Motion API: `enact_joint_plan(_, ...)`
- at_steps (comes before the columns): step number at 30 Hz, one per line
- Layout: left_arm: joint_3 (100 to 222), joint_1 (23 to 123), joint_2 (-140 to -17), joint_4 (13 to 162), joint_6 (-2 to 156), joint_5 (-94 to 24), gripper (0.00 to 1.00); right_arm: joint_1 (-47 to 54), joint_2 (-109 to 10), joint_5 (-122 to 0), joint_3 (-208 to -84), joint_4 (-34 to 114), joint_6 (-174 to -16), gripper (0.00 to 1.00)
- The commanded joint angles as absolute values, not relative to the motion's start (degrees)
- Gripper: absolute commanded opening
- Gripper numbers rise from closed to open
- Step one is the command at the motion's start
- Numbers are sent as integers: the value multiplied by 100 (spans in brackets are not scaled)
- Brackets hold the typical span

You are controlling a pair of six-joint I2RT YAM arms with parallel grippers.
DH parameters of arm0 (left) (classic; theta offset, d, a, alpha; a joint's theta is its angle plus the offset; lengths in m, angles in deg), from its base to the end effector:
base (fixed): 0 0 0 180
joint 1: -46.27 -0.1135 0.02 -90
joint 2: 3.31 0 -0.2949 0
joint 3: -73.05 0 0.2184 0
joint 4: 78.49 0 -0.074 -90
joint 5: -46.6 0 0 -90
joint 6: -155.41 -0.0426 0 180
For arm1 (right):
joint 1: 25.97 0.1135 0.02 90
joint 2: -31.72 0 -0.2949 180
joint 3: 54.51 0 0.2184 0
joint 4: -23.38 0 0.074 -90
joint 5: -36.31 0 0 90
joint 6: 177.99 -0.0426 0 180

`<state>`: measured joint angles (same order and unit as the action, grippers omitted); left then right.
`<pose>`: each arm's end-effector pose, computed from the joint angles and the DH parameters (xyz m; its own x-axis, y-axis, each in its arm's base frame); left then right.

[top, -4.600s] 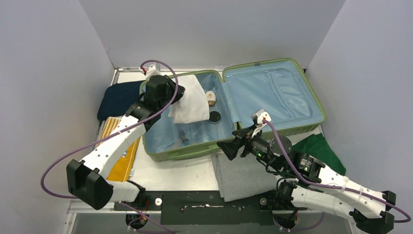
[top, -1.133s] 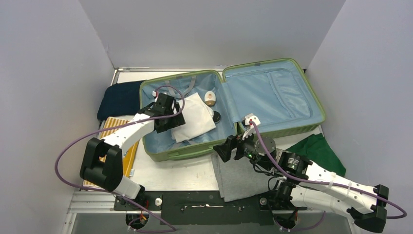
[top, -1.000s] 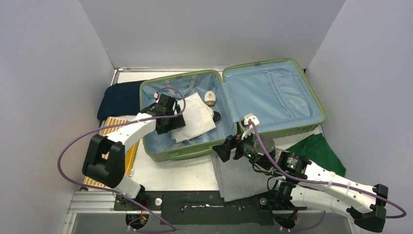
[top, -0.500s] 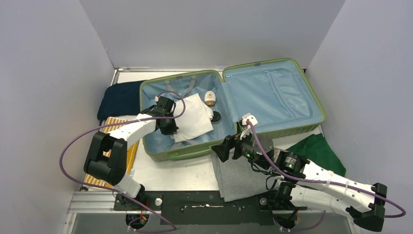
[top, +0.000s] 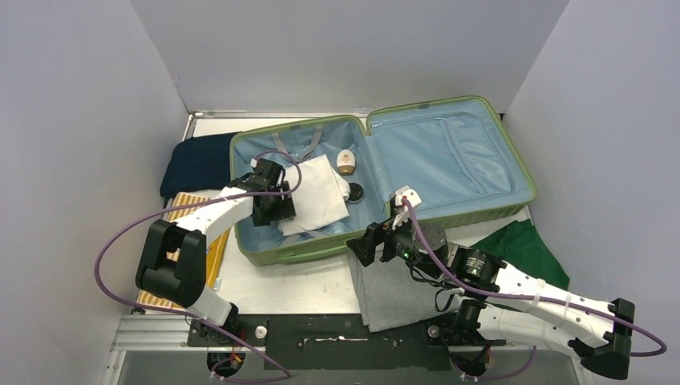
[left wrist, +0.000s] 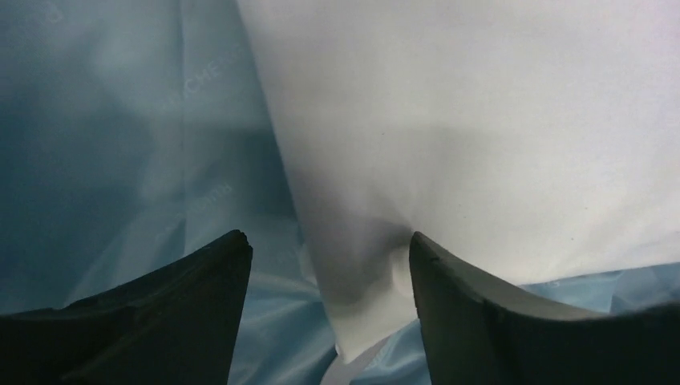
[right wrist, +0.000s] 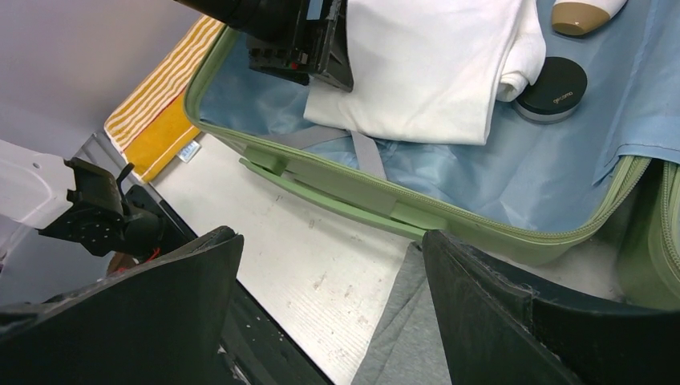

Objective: Pack the luggage
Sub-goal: Place the clothes in the luggage.

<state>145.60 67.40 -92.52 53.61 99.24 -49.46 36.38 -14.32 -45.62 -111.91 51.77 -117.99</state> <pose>0.2583 -0.0950 0.2407 -0.8757 -0.2551 -0.4099 -0.2063 0.9653 -0.1600 0.0705 0.1217 0.3348 -0.5251 0.0645 -0.8486 -0.6376 0.6306 0.4425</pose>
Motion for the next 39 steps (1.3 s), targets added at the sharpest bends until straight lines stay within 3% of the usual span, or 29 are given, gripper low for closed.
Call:
enact_joint_plan(1, 15022, 6601, -8755, 5131, 9932, -5114, 77, 3674, -1477, -4639, -11383, 4922, -11701, 85)
enact_joint_plan(5, 15512, 6246, -8549, 5124, 10102, -5022, 89, 3677, -1494, -4640, -11413, 4934, -11696, 85)
enact_joint_plan(11, 15607, 5500, -8866, 5617, 10663, -4388, 90, 3670, -1517, -4665, -11404, 4926, -11725, 85)
enact_joint_plan(25, 16077, 5563, -10244, 5868, 11075, -4652, 91, 3670, -1389, -4568, -11442, 5068, -11658, 85)
enact_joint_plan(29, 16138, 5619, -10501, 6111, 11084, -4750, 83, 3669, -1381, -4567, -11414, 5066, -11660, 85)
enact_joint_plan(39, 16255, 5710, -10809, 6414, 10973, -4978, 47, 3665, -1234, -4444, -11398, 5213, -11673, 85)
